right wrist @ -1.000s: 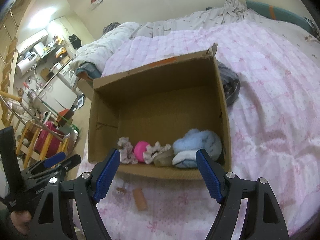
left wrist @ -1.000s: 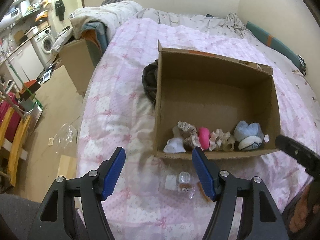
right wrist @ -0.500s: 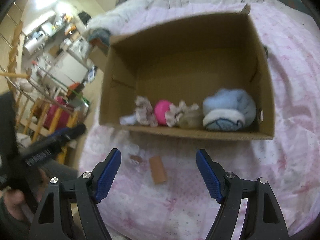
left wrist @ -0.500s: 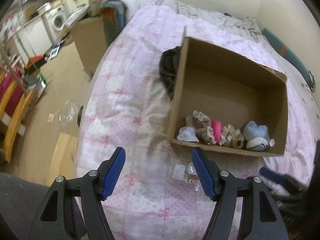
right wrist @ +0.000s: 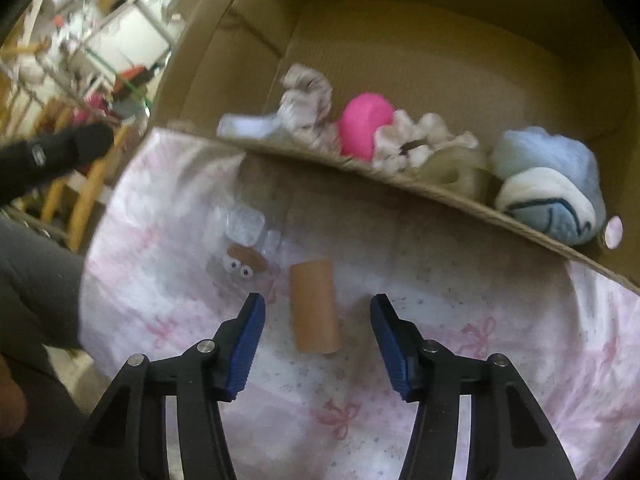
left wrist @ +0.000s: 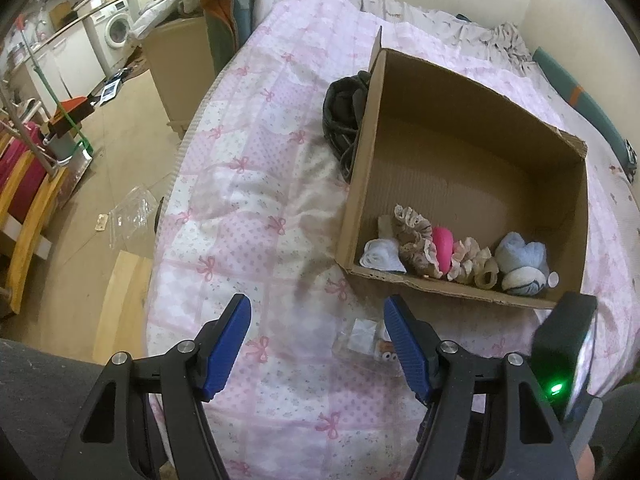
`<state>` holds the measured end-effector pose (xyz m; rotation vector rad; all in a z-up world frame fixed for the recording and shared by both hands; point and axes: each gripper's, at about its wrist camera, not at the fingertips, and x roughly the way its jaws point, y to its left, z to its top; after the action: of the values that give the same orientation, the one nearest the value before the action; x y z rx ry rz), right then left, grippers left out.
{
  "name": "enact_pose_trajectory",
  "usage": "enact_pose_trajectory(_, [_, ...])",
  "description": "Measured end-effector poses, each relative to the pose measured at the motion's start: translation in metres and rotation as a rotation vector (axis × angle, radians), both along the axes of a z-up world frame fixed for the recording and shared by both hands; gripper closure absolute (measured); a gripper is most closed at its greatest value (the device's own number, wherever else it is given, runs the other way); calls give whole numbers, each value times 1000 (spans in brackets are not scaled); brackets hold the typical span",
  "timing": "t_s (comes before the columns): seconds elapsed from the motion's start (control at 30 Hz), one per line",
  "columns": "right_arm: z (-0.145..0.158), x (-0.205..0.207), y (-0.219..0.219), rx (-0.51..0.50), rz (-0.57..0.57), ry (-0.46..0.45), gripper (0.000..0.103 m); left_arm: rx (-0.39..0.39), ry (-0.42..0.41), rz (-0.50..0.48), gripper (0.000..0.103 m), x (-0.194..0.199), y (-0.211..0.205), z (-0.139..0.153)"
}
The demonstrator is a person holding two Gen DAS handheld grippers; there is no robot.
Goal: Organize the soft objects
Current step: 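Withdraw both tools and lower them toward the plastic bag and tube, then grasp the clear plastic bag with the left tool while the right tool grasps the tan tube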
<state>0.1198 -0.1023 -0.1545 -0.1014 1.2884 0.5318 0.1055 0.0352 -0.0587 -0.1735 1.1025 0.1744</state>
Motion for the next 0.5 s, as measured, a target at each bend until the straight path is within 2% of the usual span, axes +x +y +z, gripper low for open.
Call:
enact_pose_trajectory(0.03, [-3,-1,3,-16,11,2,47,5,2,-1,37,0,0,-1])
enact_pose_trajectory(0.1, [-10,-4,9,-41,37,13,73,2,4,1,37,0,0,-1])
enact_pose_trajectory(0.13, [-13,-5,11,-59,48,18,73,0,4,3,37,1,1,-2])
enact_pose_trajectory(0.17, [-13,-7,12,-65,54,11,78,0,6,5,37,1,1,-2])
enact_pose_trajectory(0.2, [-12,-8,12,-61,56,9,90,0,8,7,37,1,1,-3])
enact_pose_trajectory(0.3, [-10,-9,6,-36,49,18,96,4,18,10,37,2,1,-6])
enact_pose_trajectory(0.43, [-3,-11,-7,2,9,35,97,1,47,-2,37,4,-1,-15])
enact_pose_trajectory(0.5, [3,-10,-17,25,-14,35,97,-24,68,-13,37,6,-3,-21])
